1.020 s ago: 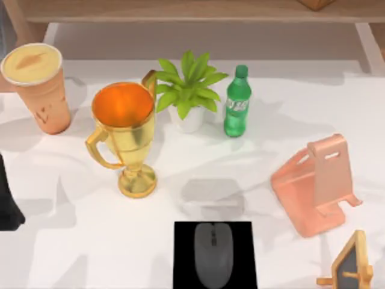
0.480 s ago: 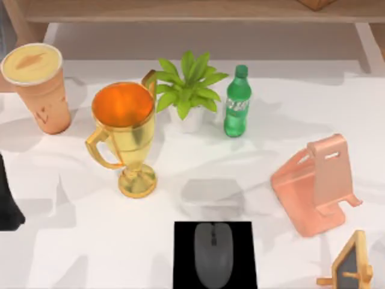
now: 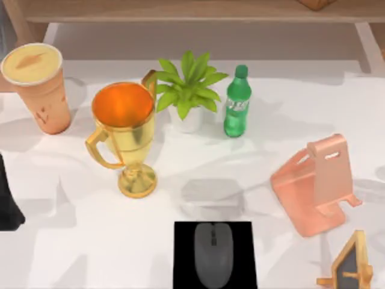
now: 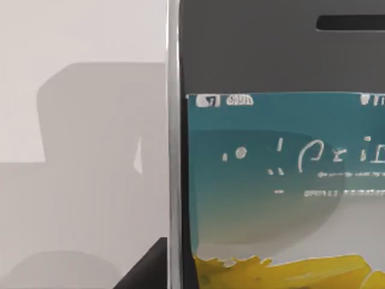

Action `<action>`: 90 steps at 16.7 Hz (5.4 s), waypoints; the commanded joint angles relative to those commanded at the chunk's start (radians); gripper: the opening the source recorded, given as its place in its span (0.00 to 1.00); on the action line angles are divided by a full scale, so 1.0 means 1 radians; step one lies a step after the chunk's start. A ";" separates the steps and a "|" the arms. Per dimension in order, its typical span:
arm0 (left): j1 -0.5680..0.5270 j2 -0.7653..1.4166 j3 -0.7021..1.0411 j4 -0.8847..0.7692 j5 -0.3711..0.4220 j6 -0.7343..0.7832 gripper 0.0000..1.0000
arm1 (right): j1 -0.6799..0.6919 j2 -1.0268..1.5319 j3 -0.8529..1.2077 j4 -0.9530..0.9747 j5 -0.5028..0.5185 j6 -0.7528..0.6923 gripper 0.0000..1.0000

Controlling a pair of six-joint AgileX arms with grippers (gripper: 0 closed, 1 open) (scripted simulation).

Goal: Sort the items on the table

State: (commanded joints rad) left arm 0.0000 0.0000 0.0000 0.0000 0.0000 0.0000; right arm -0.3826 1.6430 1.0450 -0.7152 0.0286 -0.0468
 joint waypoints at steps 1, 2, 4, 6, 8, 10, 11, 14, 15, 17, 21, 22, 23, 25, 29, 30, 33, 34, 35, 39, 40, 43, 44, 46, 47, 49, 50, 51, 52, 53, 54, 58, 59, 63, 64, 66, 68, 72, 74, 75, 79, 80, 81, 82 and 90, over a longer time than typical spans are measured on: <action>0.000 0.000 0.000 0.000 0.000 0.000 1.00 | 0.064 -0.070 -0.043 0.030 0.009 0.008 0.00; 0.000 0.000 0.000 0.000 0.000 0.000 1.00 | 0.134 -0.146 -0.088 0.062 0.020 0.017 0.00; 0.000 0.000 0.000 0.000 0.000 0.000 1.00 | 0.286 -0.308 -0.178 0.131 0.047 0.037 0.00; 0.000 0.000 0.000 0.000 0.000 0.000 1.00 | 0.443 -0.473 -0.267 0.203 0.079 0.060 0.00; 0.000 0.000 0.000 0.000 0.000 0.000 1.00 | 0.599 -0.629 -0.354 0.274 0.114 0.085 0.00; 0.000 0.000 0.000 0.000 0.000 0.000 1.00 | 0.747 -0.766 -0.438 0.344 0.152 0.110 0.00; 0.000 0.000 0.000 0.000 0.000 0.000 1.00 | 0.813 -0.824 -0.477 0.378 0.170 0.123 0.00; 0.000 0.000 0.000 0.000 0.000 0.000 1.00 | 0.962 -0.951 -0.578 0.459 0.216 0.153 0.00; 0.000 0.000 0.000 0.000 0.000 0.000 1.00 | 0.991 -0.975 -0.601 0.476 0.226 0.159 0.00; 0.000 0.000 0.000 0.000 0.000 0.000 1.00 | 1.017 -0.996 -0.624 0.492 0.236 0.165 0.00; 0.000 0.000 0.000 0.000 0.000 0.000 1.00 | 1.014 -0.992 -0.621 0.490 0.234 0.166 0.00; 0.000 0.000 0.000 0.000 0.000 0.000 1.00 | 1.013 -0.991 -0.621 0.491 0.234 0.167 0.00; 0.000 0.000 0.000 0.000 0.000 0.000 1.00 | 1.011 -0.988 -0.623 0.498 0.233 0.170 0.00; 0.000 0.000 0.000 0.000 0.000 0.000 1.00 | 1.004 -0.966 -0.629 0.530 0.230 0.177 0.00; 0.000 0.000 0.000 0.000 0.000 0.000 1.00 | 0.983 -0.857 -0.637 0.654 0.205 0.174 0.00; 0.000 0.000 0.000 0.000 0.000 0.000 1.00 | 0.974 -0.821 -0.637 0.692 0.198 0.168 0.00; 0.000 0.000 0.000 0.000 0.000 0.000 1.00 | 0.949 -0.729 -0.640 0.782 0.179 0.145 0.00; 0.000 0.000 0.000 0.000 0.000 0.000 1.00 | 0.945 -0.714 -0.640 0.797 0.174 0.140 0.00; 0.000 0.000 0.000 0.000 0.000 0.000 1.00 | 0.943 -0.709 -0.641 0.803 0.172 0.137 0.00; 0.000 0.000 0.000 0.000 0.000 0.000 1.00 | 0.943 -0.709 -0.641 0.803 0.172 0.137 0.08; 0.000 0.000 0.000 0.000 0.000 0.000 1.00 | 0.943 -0.709 -0.641 0.803 0.172 0.137 0.15; 0.000 0.000 0.000 0.000 0.000 0.000 1.00 | 0.943 -0.709 -0.641 0.803 0.172 0.137 0.38; 0.000 0.000 0.000 0.000 0.000 0.000 1.00 | 0.943 -0.709 -0.641 0.803 0.172 0.137 0.45; 0.000 0.000 0.000 0.000 0.000 0.000 1.00 | 0.943 -0.709 -0.641 0.803 0.172 0.137 0.60; 0.000 0.000 0.000 0.000 0.000 0.000 1.00 | 0.943 -0.709 -0.641 0.803 0.172 0.137 0.68; 0.000 0.000 0.000 0.000 0.000 0.000 1.00 | 0.943 -0.709 -0.641 0.803 0.172 0.137 0.83; 0.000 0.000 0.000 0.000 0.000 0.000 1.00 | 0.943 -0.709 -0.641 0.803 0.172 0.137 0.90; 0.000 0.000 0.000 0.000 0.000 0.000 1.00 | 0.943 -0.709 -0.641 0.803 0.172 0.137 0.98; 0.000 0.000 0.000 0.000 0.000 0.000 1.00 | 0.943 -0.709 -0.641 0.803 0.172 0.137 1.00; 0.000 0.000 0.000 0.000 0.000 0.000 1.00 | 0.943 -0.709 -0.641 0.803 0.172 0.137 1.00; 0.000 0.000 0.000 0.000 0.000 0.000 1.00 | 0.943 -0.709 -0.641 0.803 0.172 0.137 1.00; 0.000 0.000 0.000 0.000 0.000 0.000 1.00 | 0.943 -0.709 -0.641 0.803 0.172 0.137 1.00; 0.000 0.000 0.000 0.000 0.000 0.000 1.00 | 0.943 -0.709 -0.641 0.803 0.172 0.137 1.00; 0.000 0.000 0.000 0.000 0.000 0.000 1.00 | 0.964 -0.738 -0.650 0.778 0.193 0.150 1.00; 0.000 0.000 0.000 0.000 0.000 0.000 1.00 | 0.979 -0.759 -0.656 0.760 0.207 0.158 1.00; 0.000 0.000 0.000 0.000 0.000 0.000 1.00 | 1.016 -0.808 -0.670 0.721 0.237 0.172 1.00; 0.000 0.000 0.000 0.000 0.000 0.000 1.00 | 1.046 -0.849 -0.680 0.690 0.262 0.181 1.00; 0.000 0.000 0.000 0.000 0.000 0.000 1.00 | 1.055 -0.863 -0.683 0.680 0.271 0.185 1.00; 0.000 0.000 0.000 0.000 0.000 0.000 1.00 | 1.049 -0.860 -0.680 0.683 0.268 0.183 1.00; 0.000 0.000 0.000 0.000 0.000 0.000 1.00 | 1.040 -0.871 -0.685 0.683 0.264 0.181 1.00; 0.000 0.000 0.000 0.000 0.000 0.000 1.00 | 0.927 -0.999 -0.748 0.687 0.214 0.159 1.00; 0.000 0.000 0.000 0.000 0.000 0.000 1.00 | 0.883 -1.050 -0.772 0.689 0.195 0.151 1.00; 0.000 0.000 0.000 0.000 0.000 0.000 1.00 | 0.835 -1.108 -0.798 0.691 0.174 0.141 1.00; 0.000 0.000 0.000 0.000 0.000 0.000 1.00 | 0.785 -1.172 -0.825 0.694 0.152 0.130 1.00; 0.000 0.000 0.000 0.000 0.000 0.000 1.00 | 0.411 -1.615 -1.028 0.714 -0.015 0.053 1.00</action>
State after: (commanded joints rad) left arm 0.0000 0.0000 0.0000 0.0000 0.0000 0.0000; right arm 0.0280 0.0282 0.0167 -0.0016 0.0139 0.0058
